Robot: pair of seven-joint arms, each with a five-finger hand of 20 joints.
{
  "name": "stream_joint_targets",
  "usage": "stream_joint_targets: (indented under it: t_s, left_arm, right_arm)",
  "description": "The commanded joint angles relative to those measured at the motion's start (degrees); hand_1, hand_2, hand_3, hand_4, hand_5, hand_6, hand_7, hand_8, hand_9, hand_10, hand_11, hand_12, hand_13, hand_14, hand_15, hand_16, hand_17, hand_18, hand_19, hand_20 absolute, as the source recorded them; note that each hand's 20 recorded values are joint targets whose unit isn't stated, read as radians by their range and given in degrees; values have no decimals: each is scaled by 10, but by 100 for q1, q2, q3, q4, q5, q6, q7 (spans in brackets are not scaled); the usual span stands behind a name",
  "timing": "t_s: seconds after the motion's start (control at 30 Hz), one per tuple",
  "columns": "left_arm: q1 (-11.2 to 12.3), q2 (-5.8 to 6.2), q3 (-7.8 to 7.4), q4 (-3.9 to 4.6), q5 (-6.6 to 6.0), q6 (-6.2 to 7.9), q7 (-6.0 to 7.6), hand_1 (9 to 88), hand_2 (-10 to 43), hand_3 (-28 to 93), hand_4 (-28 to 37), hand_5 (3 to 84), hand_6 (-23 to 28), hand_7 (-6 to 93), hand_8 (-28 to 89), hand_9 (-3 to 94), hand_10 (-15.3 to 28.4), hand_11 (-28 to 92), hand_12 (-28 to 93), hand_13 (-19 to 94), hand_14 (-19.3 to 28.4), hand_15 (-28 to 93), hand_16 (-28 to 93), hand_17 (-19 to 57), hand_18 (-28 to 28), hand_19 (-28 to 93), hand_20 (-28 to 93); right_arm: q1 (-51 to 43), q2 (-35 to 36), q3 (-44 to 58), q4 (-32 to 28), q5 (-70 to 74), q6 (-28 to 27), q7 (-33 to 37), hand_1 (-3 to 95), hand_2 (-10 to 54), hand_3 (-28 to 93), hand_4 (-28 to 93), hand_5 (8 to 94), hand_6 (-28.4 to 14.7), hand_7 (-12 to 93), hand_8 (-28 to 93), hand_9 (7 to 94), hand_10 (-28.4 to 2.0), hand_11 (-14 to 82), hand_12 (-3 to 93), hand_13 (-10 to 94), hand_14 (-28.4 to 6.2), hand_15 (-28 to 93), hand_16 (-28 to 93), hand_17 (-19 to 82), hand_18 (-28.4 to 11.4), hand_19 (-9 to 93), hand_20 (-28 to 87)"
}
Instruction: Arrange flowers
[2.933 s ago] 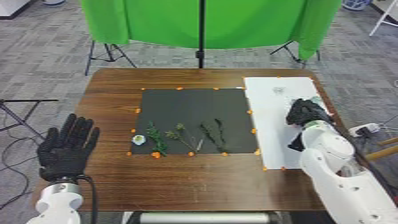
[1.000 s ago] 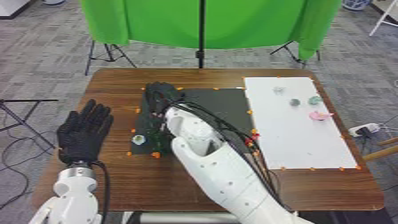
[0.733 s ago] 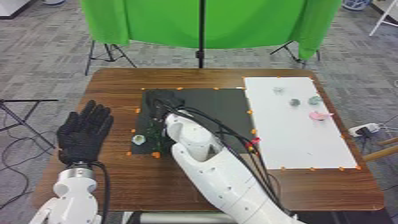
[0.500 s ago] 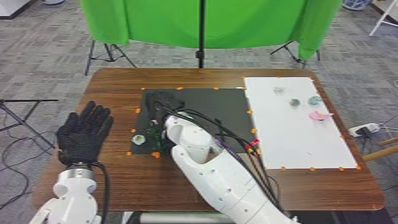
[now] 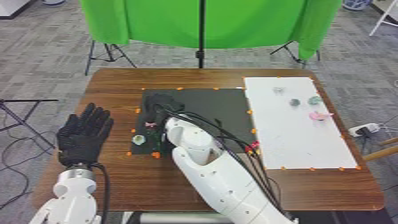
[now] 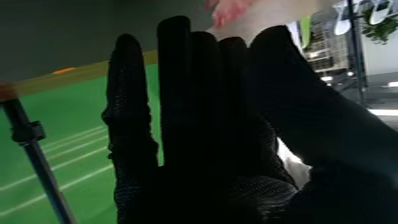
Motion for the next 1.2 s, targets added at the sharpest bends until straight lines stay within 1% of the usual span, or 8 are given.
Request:
stream_joint_targets:
  t_s: [0.03,0.2,0.23,0.4,0.53,0.67,0.87,1.2]
  left_arm:
    - [250,-149,-113,5,5,27,-58,285,176,797,-283,529,108,156,-97,450,170,268,124,343,170,444,-88,-77,140,396,140]
    - [378,-247,-196,-26,65,13,-153,285,175,797,-283,528,107,155,-97,449,170,268,123,341,170,442,-88,-77,140,396,139]
    - [436,-266,-217,-65,81,17,-159,285,175,798,-283,528,107,155,-97,449,170,268,124,340,169,443,-88,-77,140,396,139]
    - [446,-328,-263,-57,164,-63,-281,285,174,798,-283,526,107,154,-97,447,170,266,124,339,169,441,-88,-77,139,395,139]
    - [486,-334,-272,-93,137,-39,-292,286,175,797,-283,525,106,154,-97,445,170,265,124,338,168,440,-87,-77,139,394,139]
    - [557,-379,-298,-107,152,-93,-314,286,175,797,-283,525,106,152,-97,446,169,265,125,338,168,439,-87,-77,139,394,139]
    - [619,-414,-356,-110,117,-91,-292,285,173,798,-283,523,106,151,-96,444,169,263,125,335,169,439,-86,-77,140,395,140]
    - [642,-466,-344,-142,15,51,-288,285,172,798,-283,525,108,153,-95,444,169,265,125,335,169,441,-86,-77,139,394,140]
  right_arm:
    - [198,414,-44,-240,569,211,553,481,-95,811,-283,590,-23,193,-147,594,-146,116,140,611,-107,210,178,322,-192,692,202]
    - [257,950,-54,-599,921,834,1125,449,-95,823,-283,565,-32,178,-140,558,-153,107,135,588,-120,225,162,305,-199,684,181]
    - [224,1108,-5,-773,958,846,1219,445,-95,830,-283,557,-34,175,-140,548,-154,103,131,579,-124,226,158,301,-199,675,173]
    - [-93,2029,605,-1558,1210,1021,1433,436,-95,840,-283,520,-42,160,-136,504,-162,96,118,526,-139,234,129,285,-207,666,145]
    - [-634,2828,1320,-2074,955,1165,1471,438,-95,829,-283,522,-43,160,-134,502,-164,96,117,513,-140,240,120,281,-216,706,154]
    - [-1271,3443,2219,-2507,1206,816,1687,440,-95,822,-283,525,-43,155,-133,504,-163,92,117,506,-141,236,116,279,-214,708,150]
    - [-1952,3725,3306,-2498,1374,448,1878,410,-95,817,-283,508,-42,151,-130,485,-163,81,120,470,-148,209,119,251,-202,642,125]
    - [-2093,3742,3619,-2220,1558,-216,2112,359,-95,819,-283,460,-52,131,-118,407,-178,62,126,372,-166,186,133,207,-202,631,146]
